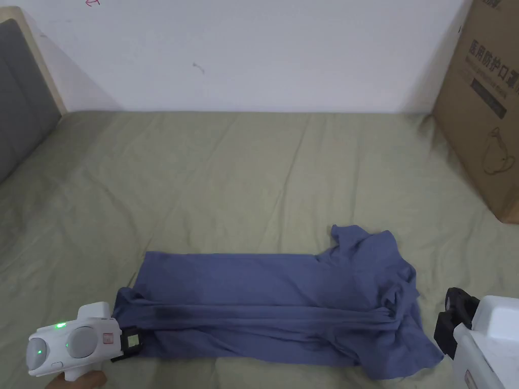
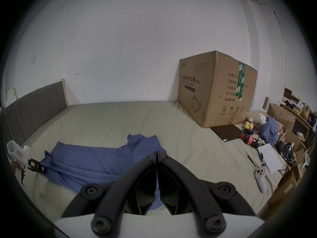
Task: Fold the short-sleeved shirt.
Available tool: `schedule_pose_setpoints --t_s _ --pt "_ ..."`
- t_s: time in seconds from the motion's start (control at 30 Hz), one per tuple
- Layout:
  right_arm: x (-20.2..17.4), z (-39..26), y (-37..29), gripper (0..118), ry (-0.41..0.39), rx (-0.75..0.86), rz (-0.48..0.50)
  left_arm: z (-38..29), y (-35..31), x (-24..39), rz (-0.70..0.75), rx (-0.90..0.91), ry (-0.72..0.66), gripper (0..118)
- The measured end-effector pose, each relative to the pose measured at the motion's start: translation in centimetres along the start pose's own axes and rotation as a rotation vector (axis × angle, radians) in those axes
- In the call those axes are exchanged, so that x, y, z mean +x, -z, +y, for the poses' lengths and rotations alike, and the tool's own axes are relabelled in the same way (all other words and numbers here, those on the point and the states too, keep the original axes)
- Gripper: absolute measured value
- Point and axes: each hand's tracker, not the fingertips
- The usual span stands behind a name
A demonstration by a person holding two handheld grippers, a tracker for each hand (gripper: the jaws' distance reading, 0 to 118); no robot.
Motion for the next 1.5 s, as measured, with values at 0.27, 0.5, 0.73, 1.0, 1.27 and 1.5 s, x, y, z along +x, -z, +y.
schedule_pose_setpoints --t_s 0.27,0.5,0.73,1.0,1.27,1.5 --pt "3.1 -4.6 5.6 12 0.063 -0.283 -0.037 -1.1 -1.2 1.1 0.011 0.063 0.04 6" --pt "3.6 -8.4 11.8 92 0.174 -0.547 0.013 -0.9 -4.3 0.2 -0.057 0.118 -0.003 4" --pt "2.6 -10.1 13.9 36 0.156 -0.609 0.046 -0.9 -4.6 0.3 -0.049 0.132 0.009 4" --pt "2.4 -6.9 8.5 13 0.156 -0.526 0.082 -2.2 -5.9 -0.3 -0.079 0.126 -0.036 4" --pt "4.5 -7.3 0.8 13 0.181 -0.506 0.081 -6.7 -9.5 -2.2 -0.093 0.105 -0.062 4" --pt "6.0 -12.4 -2.2 13 0.228 -0.593 0.062 -12.8 -9.5 -3.8 -0.074 0.024 -0.078 4"
